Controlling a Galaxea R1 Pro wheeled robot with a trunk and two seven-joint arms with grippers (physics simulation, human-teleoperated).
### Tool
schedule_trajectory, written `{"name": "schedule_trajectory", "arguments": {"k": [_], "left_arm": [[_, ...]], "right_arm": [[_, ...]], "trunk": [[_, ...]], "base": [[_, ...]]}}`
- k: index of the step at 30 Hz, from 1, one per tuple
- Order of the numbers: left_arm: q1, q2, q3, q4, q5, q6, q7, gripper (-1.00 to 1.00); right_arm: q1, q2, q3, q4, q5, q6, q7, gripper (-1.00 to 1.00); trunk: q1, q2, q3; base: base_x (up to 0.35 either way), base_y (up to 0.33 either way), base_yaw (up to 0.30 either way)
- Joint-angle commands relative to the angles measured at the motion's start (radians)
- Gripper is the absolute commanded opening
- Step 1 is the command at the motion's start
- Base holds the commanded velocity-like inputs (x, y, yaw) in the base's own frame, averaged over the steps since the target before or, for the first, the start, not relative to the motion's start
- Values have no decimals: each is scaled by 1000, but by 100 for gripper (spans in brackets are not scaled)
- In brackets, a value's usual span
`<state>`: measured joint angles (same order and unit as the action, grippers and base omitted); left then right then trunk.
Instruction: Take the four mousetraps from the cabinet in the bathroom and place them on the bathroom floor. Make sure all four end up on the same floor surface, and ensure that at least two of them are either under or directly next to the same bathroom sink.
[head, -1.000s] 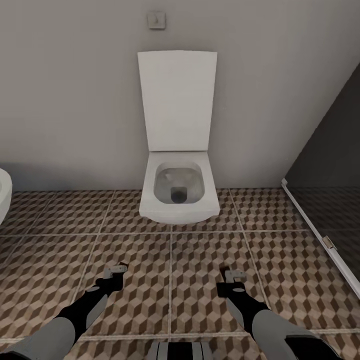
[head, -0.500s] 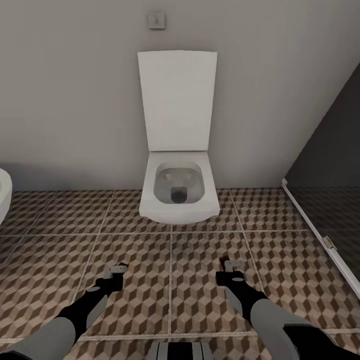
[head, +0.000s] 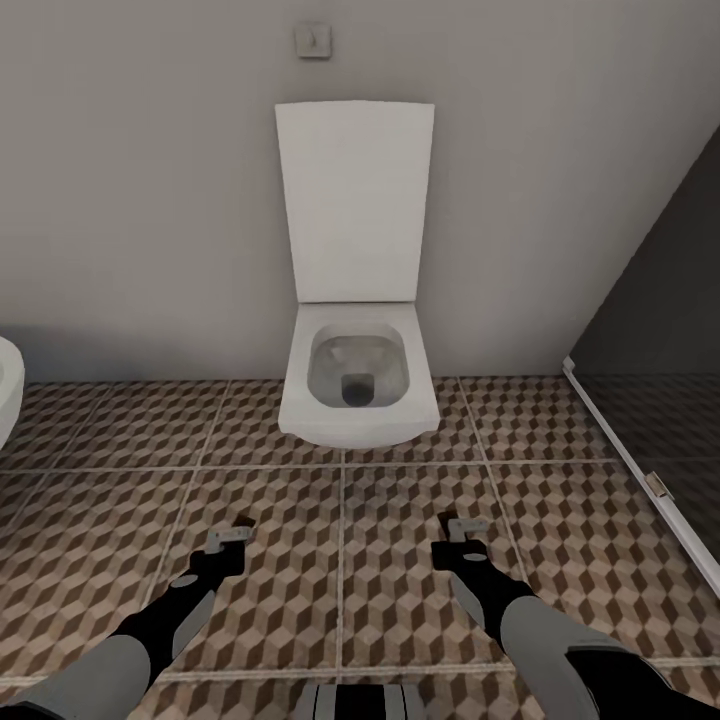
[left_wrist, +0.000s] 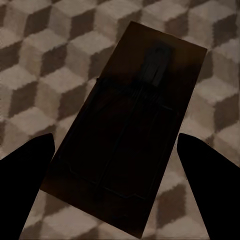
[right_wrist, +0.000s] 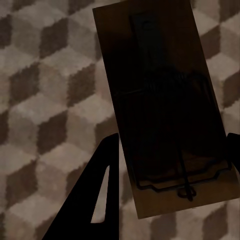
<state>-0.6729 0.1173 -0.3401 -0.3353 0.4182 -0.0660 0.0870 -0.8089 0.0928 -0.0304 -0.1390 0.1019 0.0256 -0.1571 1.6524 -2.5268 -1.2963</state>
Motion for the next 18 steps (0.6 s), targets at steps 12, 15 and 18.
{"name": "schedule_trajectory", "arguments": {"k": [12,15,18], "left_arm": [[0,-6,-9,35,-1,-8,4,-100],[0,-6,-10,36,-3,-8,4,-100],[0,-7,-10,36,-4,-7,4,-100]], "right_arm": [[0,0,-2,-13,12,0,-5,-100],[-1,-1,-2,-14,11,5,-9,-100],[-1,0,-2,-14,10,7,-12,-100]], "trunk": [[0,0,-1],[0,0,-1],[0,0,-1]], "base": [[0,0,0],[0,0,0],[0,0,0]]}}
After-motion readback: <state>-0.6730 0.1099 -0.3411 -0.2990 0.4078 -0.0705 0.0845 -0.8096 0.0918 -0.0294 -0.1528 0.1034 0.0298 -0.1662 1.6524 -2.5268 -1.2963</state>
